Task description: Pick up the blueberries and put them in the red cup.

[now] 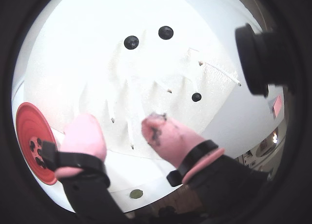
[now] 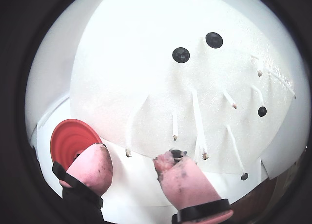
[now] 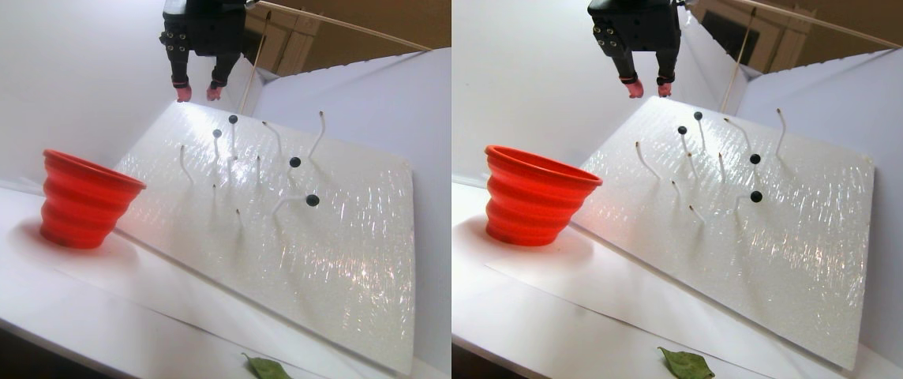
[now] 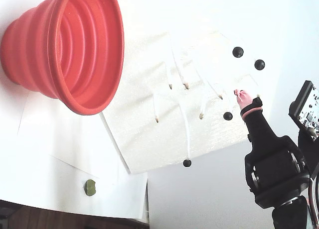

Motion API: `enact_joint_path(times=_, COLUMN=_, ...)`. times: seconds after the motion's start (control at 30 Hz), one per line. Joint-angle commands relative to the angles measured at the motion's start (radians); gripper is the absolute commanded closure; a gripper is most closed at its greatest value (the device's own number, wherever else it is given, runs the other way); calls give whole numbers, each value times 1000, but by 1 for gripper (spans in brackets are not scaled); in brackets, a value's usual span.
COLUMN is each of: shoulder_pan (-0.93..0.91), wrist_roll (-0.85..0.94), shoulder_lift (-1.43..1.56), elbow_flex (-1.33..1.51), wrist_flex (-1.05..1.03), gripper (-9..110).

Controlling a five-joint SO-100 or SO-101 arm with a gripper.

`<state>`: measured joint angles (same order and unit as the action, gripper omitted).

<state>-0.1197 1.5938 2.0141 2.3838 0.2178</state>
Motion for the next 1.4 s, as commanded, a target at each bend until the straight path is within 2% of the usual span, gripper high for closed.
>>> enact_joint_path(times=0.0, shoulder_pan=-60, wrist_roll=-6, shoulder_lift=12, elbow_flex=-138, wrist_flex=48, gripper=84)
enact_joint_path(times=1.37, shoulder_pan=-138, wrist_roll=58, shoulder_lift=-331, elbow_flex=-492, wrist_flex=115, gripper=83)
